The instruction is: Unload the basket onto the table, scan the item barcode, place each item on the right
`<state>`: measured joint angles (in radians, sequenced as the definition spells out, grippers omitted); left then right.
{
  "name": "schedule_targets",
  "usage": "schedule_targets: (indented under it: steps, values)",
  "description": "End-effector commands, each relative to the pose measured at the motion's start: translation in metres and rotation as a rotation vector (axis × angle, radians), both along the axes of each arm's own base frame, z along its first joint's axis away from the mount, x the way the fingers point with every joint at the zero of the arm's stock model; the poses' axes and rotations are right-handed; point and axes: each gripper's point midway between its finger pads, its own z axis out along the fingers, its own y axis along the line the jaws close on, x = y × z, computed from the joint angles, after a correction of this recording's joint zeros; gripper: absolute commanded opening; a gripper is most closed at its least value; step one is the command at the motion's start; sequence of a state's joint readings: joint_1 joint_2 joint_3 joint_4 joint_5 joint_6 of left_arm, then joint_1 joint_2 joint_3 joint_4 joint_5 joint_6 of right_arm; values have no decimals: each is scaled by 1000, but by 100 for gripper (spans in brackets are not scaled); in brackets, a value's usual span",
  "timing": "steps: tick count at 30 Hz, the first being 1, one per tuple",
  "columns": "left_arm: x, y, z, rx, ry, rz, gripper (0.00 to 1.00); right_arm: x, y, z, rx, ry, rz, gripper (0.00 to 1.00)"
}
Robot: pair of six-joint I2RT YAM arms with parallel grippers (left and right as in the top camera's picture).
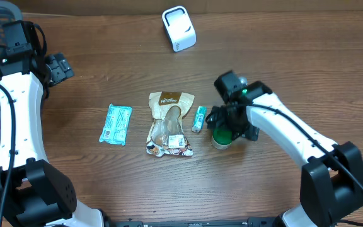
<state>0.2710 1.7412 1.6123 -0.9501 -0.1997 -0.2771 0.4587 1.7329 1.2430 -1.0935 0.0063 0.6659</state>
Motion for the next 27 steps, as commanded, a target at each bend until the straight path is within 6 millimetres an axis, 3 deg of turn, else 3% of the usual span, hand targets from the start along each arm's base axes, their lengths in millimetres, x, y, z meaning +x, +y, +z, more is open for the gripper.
schedule_targets:
  steps: [1, 27]
  values:
    - [1, 7, 11, 24, -23, 5, 100, 17, 7, 23, 17, -59, 135, 100]
    - [1, 7, 11, 24, -23, 6, 99, 24, 4, 24, -2, -91, 140, 100]
